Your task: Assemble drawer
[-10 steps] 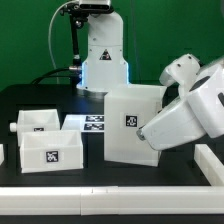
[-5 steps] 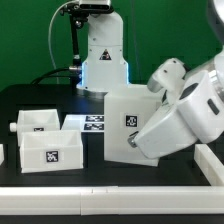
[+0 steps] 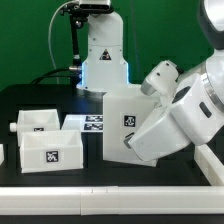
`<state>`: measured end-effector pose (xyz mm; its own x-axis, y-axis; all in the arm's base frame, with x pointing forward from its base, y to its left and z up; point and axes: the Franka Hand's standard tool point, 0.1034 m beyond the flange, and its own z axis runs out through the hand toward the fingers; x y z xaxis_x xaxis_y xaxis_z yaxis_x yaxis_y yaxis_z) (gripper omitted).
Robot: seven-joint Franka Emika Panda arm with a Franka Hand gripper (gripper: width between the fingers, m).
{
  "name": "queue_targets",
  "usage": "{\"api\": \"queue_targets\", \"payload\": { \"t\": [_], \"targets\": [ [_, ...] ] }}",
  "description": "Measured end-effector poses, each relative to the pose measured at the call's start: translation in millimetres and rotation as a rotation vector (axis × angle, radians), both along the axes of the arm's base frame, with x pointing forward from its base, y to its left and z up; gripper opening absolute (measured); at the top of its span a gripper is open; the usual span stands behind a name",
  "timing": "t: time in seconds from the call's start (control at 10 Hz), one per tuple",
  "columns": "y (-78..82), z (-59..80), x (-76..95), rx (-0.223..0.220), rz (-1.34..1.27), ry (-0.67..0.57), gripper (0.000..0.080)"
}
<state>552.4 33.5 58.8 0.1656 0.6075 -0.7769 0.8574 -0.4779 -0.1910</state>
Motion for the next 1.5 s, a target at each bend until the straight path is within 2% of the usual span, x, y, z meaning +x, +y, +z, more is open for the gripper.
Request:
{"api": "queue_targets", "payload": {
  "t": [0.1, 0.2, 0.3, 0.4, 0.5, 0.8, 0.9, 1.0, 1.2, 1.3, 1.5],
  "targets": [
    [0.0, -0.1, -0.1, 0.000, 0.000, 0.000, 0.0425],
    [0.0, -0.2, -0.1, 0.000, 0.000, 0.000, 0.0241],
    [0.0, -0.2, -0.1, 0.000, 0.000, 0.000, 0.0101],
    [-0.1, -0.1, -0.1, 0.000, 0.000, 0.000, 0.0101],
    [-0.1, -0.1, -0.1, 0.000, 0.000, 0.000, 0.0060],
    [0.0, 1.0, 0.0, -0.001, -0.002, 0.002, 0.0060],
    [1.1, 12.1, 0.7, -0.011, -0.018, 0.012, 0.0060],
    [4.1, 32.3, 5.9, -0.011, -0.035, 0.010, 0.0060],
    [1.2, 67.2, 15.2, 0.038, -0.076, -0.033, 0.0061],
    [-3.8, 75.3, 15.1, 0.044, -0.085, -0.047, 0.0061],
    [-4.3, 71.3, 16.9, 0.053, -0.084, -0.057, 0.0061]
  ]
}}
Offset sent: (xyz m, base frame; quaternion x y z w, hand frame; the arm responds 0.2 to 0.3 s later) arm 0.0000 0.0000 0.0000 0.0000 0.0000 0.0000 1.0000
